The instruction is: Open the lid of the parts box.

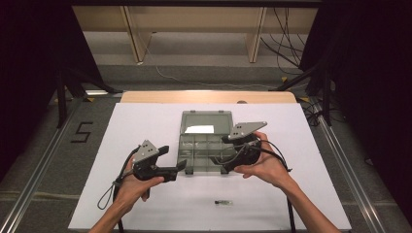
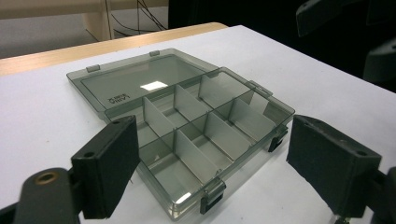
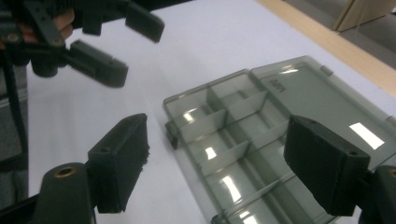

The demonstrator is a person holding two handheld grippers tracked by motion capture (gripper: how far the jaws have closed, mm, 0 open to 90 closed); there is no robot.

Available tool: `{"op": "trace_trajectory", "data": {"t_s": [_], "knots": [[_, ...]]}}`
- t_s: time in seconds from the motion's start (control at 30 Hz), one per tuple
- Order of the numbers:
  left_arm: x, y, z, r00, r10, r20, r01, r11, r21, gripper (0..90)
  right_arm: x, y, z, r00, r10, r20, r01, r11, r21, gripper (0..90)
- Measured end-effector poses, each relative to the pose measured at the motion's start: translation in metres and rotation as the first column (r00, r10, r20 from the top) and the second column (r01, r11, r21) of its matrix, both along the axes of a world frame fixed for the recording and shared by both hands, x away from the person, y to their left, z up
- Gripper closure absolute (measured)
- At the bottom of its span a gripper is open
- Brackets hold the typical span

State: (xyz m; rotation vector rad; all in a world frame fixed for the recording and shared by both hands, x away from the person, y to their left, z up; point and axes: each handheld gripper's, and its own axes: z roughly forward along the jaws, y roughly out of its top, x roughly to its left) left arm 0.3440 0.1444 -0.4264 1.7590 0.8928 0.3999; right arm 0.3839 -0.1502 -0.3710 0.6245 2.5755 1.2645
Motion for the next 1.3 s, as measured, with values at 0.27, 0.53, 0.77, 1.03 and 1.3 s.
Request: {"op": "trace_trajectory", "data": {"t_s": [0.27, 0.53, 0.77, 1.03, 1.3], "knots": [[-0.007, 0.0, 0.0, 0.9999, 0.012, 0.009, -0.012, 0.9999, -0.01, 16.1, -0.011, 0.003, -0.008, 0.9981, 0.058, -0.02, -0.06, 0.9959, -0.068, 23.1], [-0.011, 0.001, 0.0, 0.9997, 0.02, 0.018, -0.019, 0.9997, -0.012, 16.1, -0.016, 0.003, -0.02, 0.9947, 0.093, -0.045, -0.098, 0.9875, -0.124, 23.9], [-0.013, -0.001, -0.001, 0.9996, 0.02, 0.018, -0.02, 0.9998, 0.005, 16.2, -0.023, 0.004, -0.033, 0.9891, 0.129, -0.071, -0.14, 0.9747, -0.174, 25.0], [-0.019, -0.001, 0.001, 0.9995, 0.014, 0.028, -0.014, 0.9999, 0.004, 16.1, -0.029, 0.005, -0.043, 0.9837, 0.15, -0.1, -0.168, 0.9634, -0.209, 25.1], [-0.023, -0.002, 0.0, 0.9994, 0.014, 0.032, -0.015, 0.9999, 0.009, 16.1, -0.036, 0.003, -0.05, 0.9764, 0.177, -0.123, -0.204, 0.9451, -0.255, 25.0]]}}
